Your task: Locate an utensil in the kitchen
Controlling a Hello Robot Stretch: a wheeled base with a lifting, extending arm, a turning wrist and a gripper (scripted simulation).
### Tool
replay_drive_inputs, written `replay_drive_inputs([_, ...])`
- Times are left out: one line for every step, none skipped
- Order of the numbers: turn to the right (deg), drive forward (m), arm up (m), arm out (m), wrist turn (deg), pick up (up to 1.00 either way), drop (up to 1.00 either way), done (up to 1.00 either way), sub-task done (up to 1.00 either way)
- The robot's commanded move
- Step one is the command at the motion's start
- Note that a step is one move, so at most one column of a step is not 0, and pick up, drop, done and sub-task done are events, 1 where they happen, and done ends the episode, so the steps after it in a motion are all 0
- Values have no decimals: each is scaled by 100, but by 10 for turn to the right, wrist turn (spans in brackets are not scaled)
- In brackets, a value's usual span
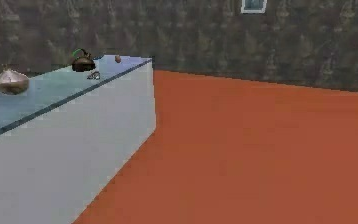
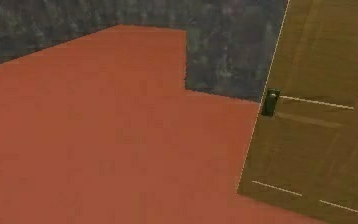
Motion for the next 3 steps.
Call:
replay_drive_inputs([-270, 0, 0, 0, 0, 0, 0, 0, 0])
replay_drive_inputs([0, 55, 0, 0, 0, 0, 0, 0, 0])
replay_drive_inputs([0, 0, 0, 0, 0, 0, 0, 100, 0])
